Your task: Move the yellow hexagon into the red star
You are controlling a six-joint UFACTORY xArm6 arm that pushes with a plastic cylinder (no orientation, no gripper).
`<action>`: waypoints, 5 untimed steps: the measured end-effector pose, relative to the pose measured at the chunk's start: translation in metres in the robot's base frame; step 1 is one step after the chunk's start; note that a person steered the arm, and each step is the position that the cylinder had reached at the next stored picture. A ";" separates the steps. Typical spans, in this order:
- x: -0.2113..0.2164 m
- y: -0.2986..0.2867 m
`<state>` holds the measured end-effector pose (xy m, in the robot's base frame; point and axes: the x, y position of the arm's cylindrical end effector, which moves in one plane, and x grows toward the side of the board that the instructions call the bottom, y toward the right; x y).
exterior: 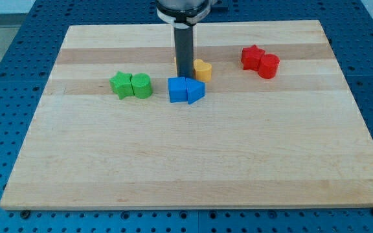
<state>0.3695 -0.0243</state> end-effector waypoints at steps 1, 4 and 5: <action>0.000 -0.020; -0.049 -0.023; -0.048 0.006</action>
